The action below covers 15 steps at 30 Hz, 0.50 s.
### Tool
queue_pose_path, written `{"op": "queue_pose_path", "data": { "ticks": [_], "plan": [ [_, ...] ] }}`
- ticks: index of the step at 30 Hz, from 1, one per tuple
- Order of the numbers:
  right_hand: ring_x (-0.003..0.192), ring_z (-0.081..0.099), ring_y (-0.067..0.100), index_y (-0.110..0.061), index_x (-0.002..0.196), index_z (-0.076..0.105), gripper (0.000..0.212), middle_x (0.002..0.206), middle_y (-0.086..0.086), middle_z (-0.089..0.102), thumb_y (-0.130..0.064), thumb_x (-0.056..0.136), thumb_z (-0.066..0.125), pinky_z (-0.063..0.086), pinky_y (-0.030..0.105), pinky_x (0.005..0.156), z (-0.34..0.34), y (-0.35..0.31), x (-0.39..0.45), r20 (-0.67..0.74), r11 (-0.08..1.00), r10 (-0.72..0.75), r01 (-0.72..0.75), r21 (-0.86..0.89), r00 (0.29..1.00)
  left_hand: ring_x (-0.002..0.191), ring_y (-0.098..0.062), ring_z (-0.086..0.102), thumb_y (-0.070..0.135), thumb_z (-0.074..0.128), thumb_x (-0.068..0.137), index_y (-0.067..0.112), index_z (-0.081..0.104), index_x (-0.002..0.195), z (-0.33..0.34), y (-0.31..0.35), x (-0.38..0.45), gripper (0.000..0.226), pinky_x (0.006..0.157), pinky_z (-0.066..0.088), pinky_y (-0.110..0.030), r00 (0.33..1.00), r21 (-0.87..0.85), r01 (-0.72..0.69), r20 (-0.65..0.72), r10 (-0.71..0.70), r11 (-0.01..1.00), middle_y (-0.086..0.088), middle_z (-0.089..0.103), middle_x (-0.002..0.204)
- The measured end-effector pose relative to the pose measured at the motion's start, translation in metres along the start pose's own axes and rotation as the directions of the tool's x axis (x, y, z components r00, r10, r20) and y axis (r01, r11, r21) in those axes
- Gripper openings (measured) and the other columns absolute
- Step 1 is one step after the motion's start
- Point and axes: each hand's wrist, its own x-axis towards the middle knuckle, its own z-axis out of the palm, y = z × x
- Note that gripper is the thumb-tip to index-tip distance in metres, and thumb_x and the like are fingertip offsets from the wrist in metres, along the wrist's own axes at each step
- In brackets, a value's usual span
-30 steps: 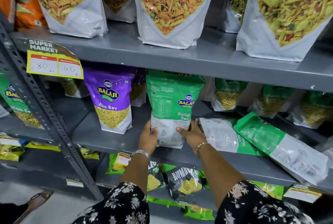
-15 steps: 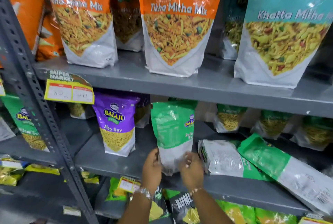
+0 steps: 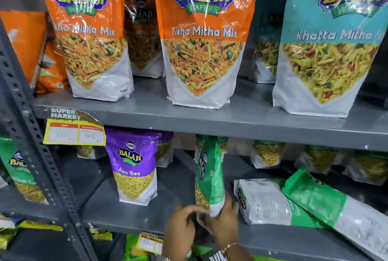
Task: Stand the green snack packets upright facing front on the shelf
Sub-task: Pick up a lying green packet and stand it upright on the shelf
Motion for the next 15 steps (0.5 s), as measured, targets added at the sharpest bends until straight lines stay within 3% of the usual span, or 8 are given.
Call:
{"op": "queue_pose_path", "data": {
  "ticks": [2, 4, 7, 10, 12, 15],
  "plan": [
    [0.100, 0.061, 0.027, -0.021, 0.120, 0.050, 0.079, 0.113, 0.006, 0.061, -0.002, 0.050, 0.083, 0.053, 0.037, 0.091, -0.007, 0.001, 0.020, 0.037, 0.992, 0.024, -0.028, 0.125, 0.999, 0.110, -0.029, 0.060, -0.030, 0.034, 0.067, 0.029, 0.065, 0.098, -0.013, 0.000, 0.020, 0.073, 0.093, 0.046, -0.031, 0.997, -0.161, -0.002, -0.072, -0.009, 0.987, -0.005, 0.065, 0.113],
    [0.099, 0.066, 0.030, -0.019, 0.115, 0.049, 0.075, 0.107, 0.010, 0.068, 0.010, 0.052, 0.079, 0.057, 0.046, 0.088, -0.015, 0.003, 0.041, 0.125, 0.969, 0.083, -0.110, 0.222, 0.989, 0.122, -0.032, 0.052, -0.032, 0.029, 0.072, 0.011, 0.052, 0.124, -0.025, -0.002, 0.042, 0.072, 0.086, 0.047, -0.041, 0.996, -0.260, 0.059, -0.052, -0.075, 0.964, -0.012, 0.052, 0.133],
    [0.102, 0.065, 0.035, -0.014, 0.120, 0.051, 0.070, 0.107, 0.015, 0.069, 0.021, 0.061, 0.067, 0.055, 0.051, 0.090, -0.027, 0.010, 0.068, 0.266, 0.944, 0.140, -0.209, 0.254, 0.954, 0.137, -0.030, 0.037, -0.028, 0.027, 0.080, 0.010, 0.030, 0.144, -0.041, -0.009, 0.067, 0.075, 0.063, 0.049, -0.031, 0.990, -0.306, 0.140, 0.034, -0.136, 0.942, -0.008, 0.033, 0.152],
    [0.100, 0.064, 0.030, -0.017, 0.114, 0.053, 0.067, 0.102, 0.008, 0.070, 0.026, 0.063, 0.061, 0.056, 0.039, 0.082, -0.036, 0.014, 0.087, 0.375, 0.941, 0.172, -0.264, 0.211, 0.911, 0.140, -0.018, 0.033, -0.029, 0.027, 0.080, 0.014, 0.022, 0.148, -0.048, -0.016, 0.082, 0.081, 0.088, 0.048, -0.045, 0.979, -0.346, 0.189, 0.135, -0.151, 0.919, -0.004, 0.023, 0.157],
    [0.095, 0.064, 0.022, -0.022, 0.107, 0.053, 0.059, 0.098, 0.002, 0.070, 0.022, 0.068, 0.059, 0.056, 0.034, 0.080, -0.041, 0.016, 0.099, 0.440, 0.941, 0.192, -0.291, 0.171, 0.877, 0.130, -0.001, 0.041, -0.027, 0.034, 0.080, 0.018, 0.024, 0.148, -0.043, -0.022, 0.090, 0.082, 0.095, 0.042, -0.040, 0.967, -0.333, 0.212, 0.208, -0.148, 0.919, -0.001, 0.023, 0.157],
    [0.094, 0.061, 0.017, -0.023, 0.100, 0.055, 0.044, 0.096, 0.001, 0.067, 0.014, 0.076, 0.055, 0.054, 0.034, 0.087, -0.042, 0.015, 0.110, 0.482, 0.940, 0.229, -0.320, 0.115, 0.846, 0.139, -0.014, 0.033, -0.010, 0.048, 0.088, 0.024, 0.033, 0.144, -0.032, -0.031, 0.098, 0.067, 0.116, 0.029, -0.045, 0.947, -0.262, 0.239, 0.276, -0.164, 0.935, 0.000, 0.033, 0.154]
  ]
}}
